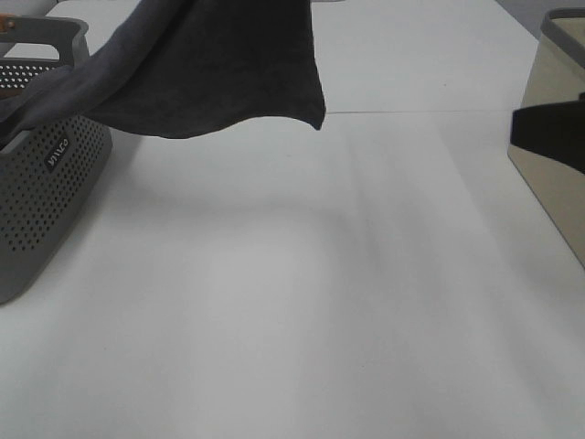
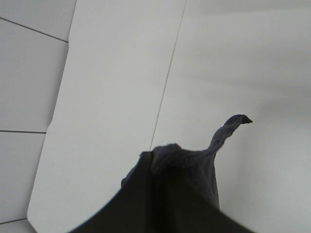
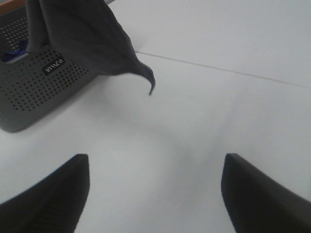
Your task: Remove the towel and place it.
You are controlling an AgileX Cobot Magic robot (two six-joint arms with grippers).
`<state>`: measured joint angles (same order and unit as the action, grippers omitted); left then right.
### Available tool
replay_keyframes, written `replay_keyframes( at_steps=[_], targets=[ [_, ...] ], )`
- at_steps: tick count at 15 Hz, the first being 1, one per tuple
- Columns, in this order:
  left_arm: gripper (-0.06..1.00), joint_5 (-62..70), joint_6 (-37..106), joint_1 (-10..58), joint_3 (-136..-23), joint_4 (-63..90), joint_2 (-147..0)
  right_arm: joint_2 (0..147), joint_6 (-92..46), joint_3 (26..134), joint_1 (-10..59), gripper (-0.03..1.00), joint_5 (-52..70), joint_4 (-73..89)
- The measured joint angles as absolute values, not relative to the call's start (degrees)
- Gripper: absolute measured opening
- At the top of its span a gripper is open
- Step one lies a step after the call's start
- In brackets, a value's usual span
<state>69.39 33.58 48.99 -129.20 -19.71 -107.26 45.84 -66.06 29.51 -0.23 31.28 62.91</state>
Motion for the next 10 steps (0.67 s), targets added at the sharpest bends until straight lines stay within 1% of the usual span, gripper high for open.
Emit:
replay_keyframes(
  at_steps=[2, 4, 6, 8, 10],
  targets=[
    [0.0, 66.41, 33.12, 48.99, -129.26, -16.67, -108.06, 52.48, -85.49, 29.51, -0.23, 0.73, 32.83, 79.87],
    [0.0, 63.37, 32.49, 48.99, -129.26, -13.35, -108.58, 57.81, -99.29, 29.51, -0.23, 0.73, 36.33, 93.45],
    [0.0, 62.62, 32.31, 48.99, -129.26, -11.57, -108.58, 61.08, -104.68, 29.51, -0.23, 0.73, 38.1, 97.46],
    [0.0, 60.73, 31.86, 48.99, -129.26, -9.34, -108.58, 64.69, -106.23, 30.14, -0.11, 0.73, 41.2, 98.66],
    [0.0, 60.28, 31.86, 48.99, -129.26, -8.94, -108.58, 65.37, -106.23, 30.83, 3.04, 0.73, 40.28, 98.95]
  ],
)
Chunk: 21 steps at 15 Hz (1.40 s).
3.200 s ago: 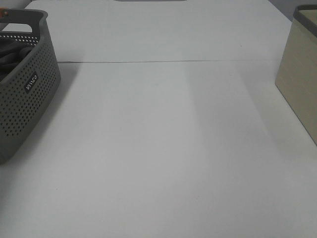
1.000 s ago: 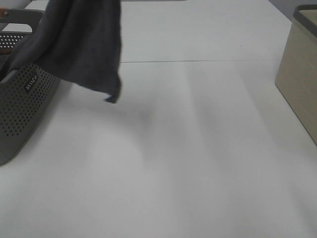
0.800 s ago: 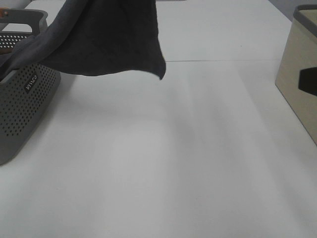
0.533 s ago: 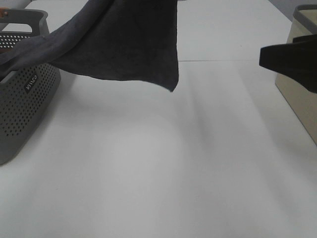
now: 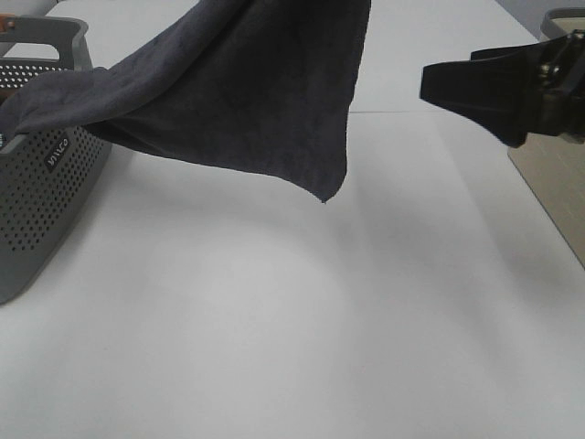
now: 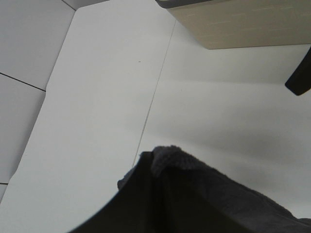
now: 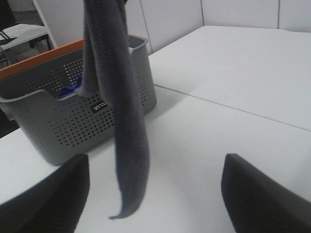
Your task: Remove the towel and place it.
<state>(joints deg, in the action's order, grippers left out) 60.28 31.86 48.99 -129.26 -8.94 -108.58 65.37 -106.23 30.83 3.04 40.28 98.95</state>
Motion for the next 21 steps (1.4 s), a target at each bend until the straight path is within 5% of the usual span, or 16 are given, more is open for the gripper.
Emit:
replay_keyframes(
  at_steps=[5, 10, 14, 18, 21],
  targets=[
    [0.0, 58.96, 31.8, 48.99, -129.26, -7.73, -108.58, 70.7, -106.34, 36.04, 26.64, 0.73, 9.63, 98.95],
    [0.0, 58.56, 31.8, 48.99, -129.26, -6.53, -108.58, 78.95, -104.85, 37.99, 32.77, 0.73, 5.9, 99.01],
    [0.0, 58.9, 31.8, 48.99, -129.26, -9.0, -108.58, 79.18, -103.42, 37.99, 32.77, 0.5, 3.04, 99.01],
    [0.0, 62.57, 30.77, 48.99, -129.26, -10.31, -108.58, 79.18, -102.44, 37.99, 32.77, 0.01, 2.46, 99.01],
    [0.0, 64.8, 30.71, 48.99, -129.26, -12.78, -108.58, 78.67, -95.57, 37.99, 32.77, 0.01, 12.55, 93.22]
  ],
)
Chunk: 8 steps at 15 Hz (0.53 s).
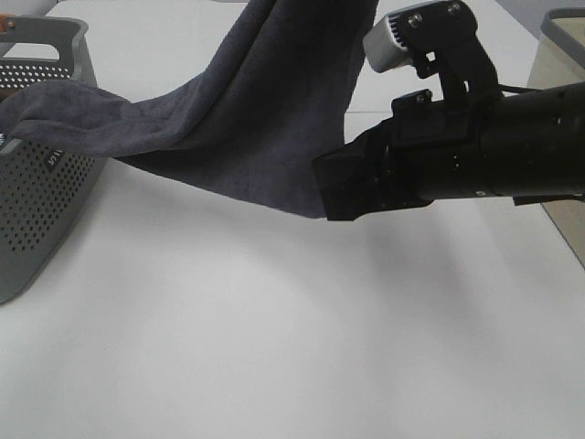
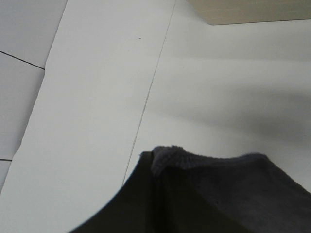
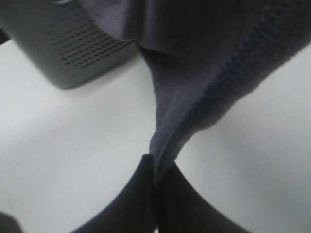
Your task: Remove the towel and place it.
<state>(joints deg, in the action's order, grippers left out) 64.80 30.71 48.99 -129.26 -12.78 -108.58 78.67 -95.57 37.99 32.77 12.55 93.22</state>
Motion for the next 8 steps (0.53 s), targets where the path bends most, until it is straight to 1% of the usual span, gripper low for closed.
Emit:
replay_keyframes(
  at_steps=[2, 3, 4, 5, 7, 8],
  targets=[
    [0.0, 64.92, 30.71, 48.99, -129.26, -13.75, -108.58, 78.67, -83.08, 37.99, 32.77, 0.01, 21.08, 79.87],
    [0.0, 65.66, 30.71, 48.99, -129.26, -13.46, -108.58, 78.67, -72.94, 38.39, 32.77, 0.01, 23.66, 70.42],
    [0.0, 66.52, 30.71, 48.99, -129.26, -13.06, -108.8, 78.61, -61.08, 39.88, 32.77, 0.01, 25.9, 60.22],
    [0.0, 66.35, 30.71, 48.99, -129.26, -12.55, -108.92, 78.32, -36.84, 45.66, 32.72, 0.01, 31.57, 39.59],
    [0.0, 65.66, 30.71, 48.99, -129.26, -12.61, -108.92, 78.32, -10.08, 53.11, 32.72, 0.01, 38.39, 16.56],
    [0.0, 64.57, 30.71, 48.99, -129.26, -12.61, -108.92, 78.38, -1.15, 56.21, 32.72, 0.01, 40.85, 7.45]
  ],
)
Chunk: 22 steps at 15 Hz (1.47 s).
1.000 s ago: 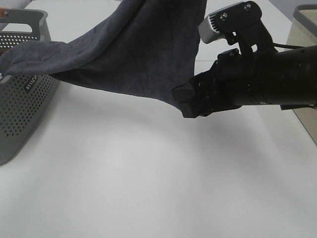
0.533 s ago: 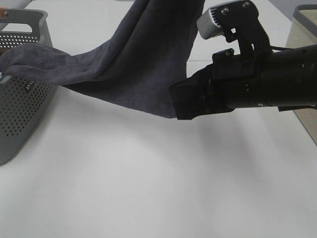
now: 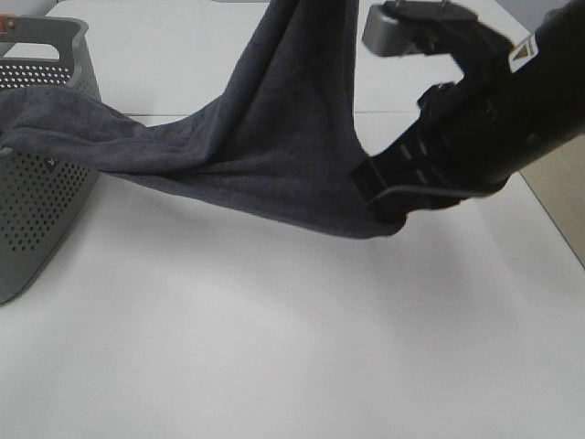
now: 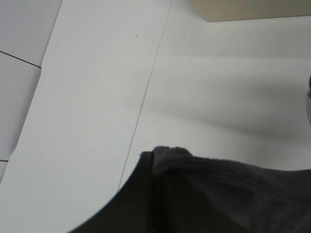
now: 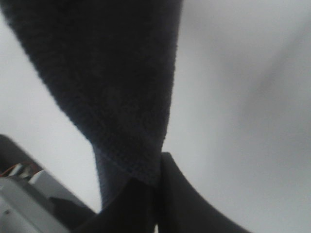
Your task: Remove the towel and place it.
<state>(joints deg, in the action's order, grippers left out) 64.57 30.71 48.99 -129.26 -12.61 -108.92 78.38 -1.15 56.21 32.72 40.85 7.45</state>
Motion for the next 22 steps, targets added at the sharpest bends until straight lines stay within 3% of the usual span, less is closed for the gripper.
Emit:
replay_keyframes(
  at_steps=[3, 6, 13, 18, 22],
  targets=[
    [0.0, 60.33, 30.08, 48.76, -129.26, -13.46, -108.92, 78.38, 9.34, 63.94, 32.72, 0.01, 50.08, -8.82],
    [0.0, 49.96, 24.75, 44.92, -129.26, -13.52, -108.92, 78.38, 10.37, 74.14, 32.72, 0.01, 56.72, -19.54],
    [0.0, 31.57, 22.23, 33.69, -129.26, -12.95, -108.92, 83.54, 10.66, 97.06, 32.72, 0.01, 44.06, -40.34],
    [0.0, 12.78, 22.23, 30.65, -129.26, -12.66, -109.61, 92.88, 10.66, 108.06, 32.72, 0.01, 41.77, -49.68],
    [0.0, 8.94, 25.04, 29.79, -129.26, -14.15, -112.07, 97.57, 12.38, 116.31, 32.72, 0.01, 39.76, -55.75]
  ],
)
